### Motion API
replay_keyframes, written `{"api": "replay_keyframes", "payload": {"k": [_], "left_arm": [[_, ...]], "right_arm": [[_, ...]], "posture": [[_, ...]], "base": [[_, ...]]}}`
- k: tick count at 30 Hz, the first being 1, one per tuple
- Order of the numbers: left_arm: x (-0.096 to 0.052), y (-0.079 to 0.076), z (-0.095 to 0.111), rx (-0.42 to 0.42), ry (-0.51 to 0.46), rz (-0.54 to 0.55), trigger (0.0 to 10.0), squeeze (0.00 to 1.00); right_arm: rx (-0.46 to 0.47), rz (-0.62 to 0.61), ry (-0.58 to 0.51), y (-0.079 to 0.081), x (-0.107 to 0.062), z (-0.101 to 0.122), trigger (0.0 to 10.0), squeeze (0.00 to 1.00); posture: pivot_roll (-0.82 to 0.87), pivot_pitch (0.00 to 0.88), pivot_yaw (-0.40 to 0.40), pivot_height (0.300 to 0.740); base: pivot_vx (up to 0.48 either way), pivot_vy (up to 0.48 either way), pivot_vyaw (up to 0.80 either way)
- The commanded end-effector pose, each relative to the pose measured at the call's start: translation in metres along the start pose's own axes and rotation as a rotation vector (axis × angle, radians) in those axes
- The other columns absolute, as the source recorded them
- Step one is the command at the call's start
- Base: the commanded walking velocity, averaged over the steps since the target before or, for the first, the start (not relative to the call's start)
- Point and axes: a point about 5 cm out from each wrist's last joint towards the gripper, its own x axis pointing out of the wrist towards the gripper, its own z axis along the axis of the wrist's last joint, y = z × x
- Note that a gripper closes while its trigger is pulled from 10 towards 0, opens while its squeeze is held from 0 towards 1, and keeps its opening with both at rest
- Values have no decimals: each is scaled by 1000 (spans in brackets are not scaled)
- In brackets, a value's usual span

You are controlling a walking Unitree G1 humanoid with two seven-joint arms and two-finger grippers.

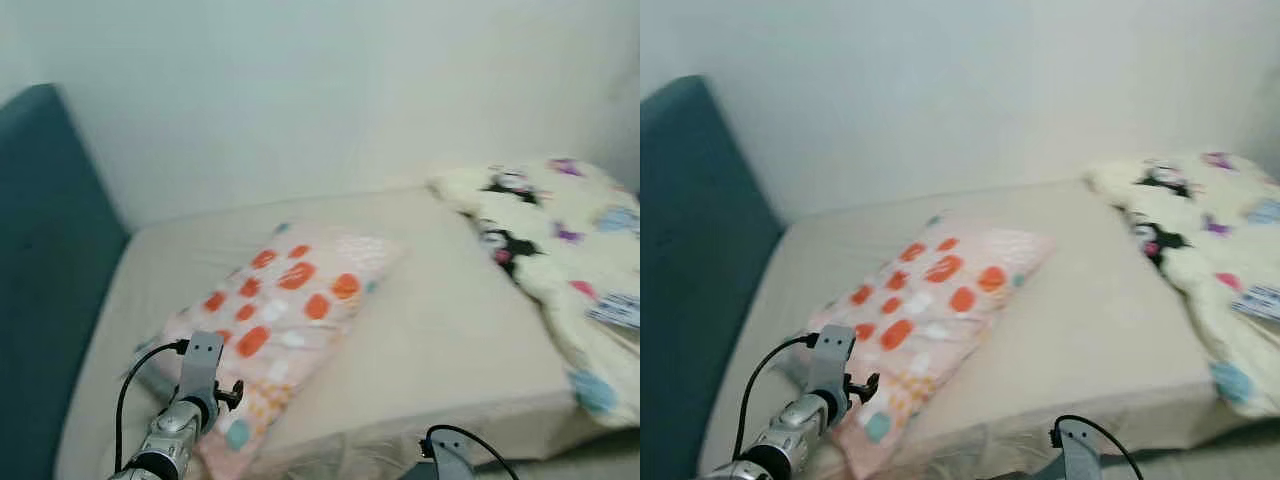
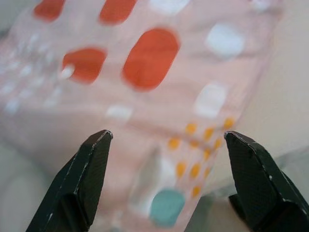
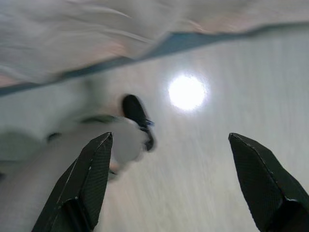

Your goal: Clean up the room

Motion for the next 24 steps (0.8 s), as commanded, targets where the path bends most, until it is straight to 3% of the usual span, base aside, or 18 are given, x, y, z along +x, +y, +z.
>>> {"api": "replay_keyframes", "payload": {"k": [1, 9, 13, 15, 20, 24], "left_arm": [[-5, 4, -14, 1, 50, 17, 10000, 0], [-16, 15, -42, 47, 167, 89, 10000, 0], [-37, 29, -80, 91, 313, 167, 10000, 0], [-41, 31, -86, 88, 333, 175, 10000, 0], [-58, 33, -112, 75, 431, 192, 10000, 0], [-69, 31, -128, 63, 497, 193, 10000, 0]], "right_arm": [[-4, 13, -6, 5, 0, 2, 10000, 0], [51, -1, -65, 3, 1, 14, 10000, 0], [193, 10, -192, -2, 1, 47, 10000, 0], [212, 15, -214, -2, 1, 53, 10000, 0], [213, 43, -263, 1, 0, 71, 10000, 0], [185, 57, -248, 7, 0, 70, 10000, 0]], "posture": [[-50, 23, 36, 740], [-48, 19, 39, 740], [-52, 27, 48, 740], [-52, 27, 48, 740], [-48, 32, 45, 740], [-45, 34, 36, 740]], "base": [[0, 0, 0], [0, 0, 0], [0, 0, 0], [0, 0, 0], [0, 0, 0], [0, 0, 0]]}}
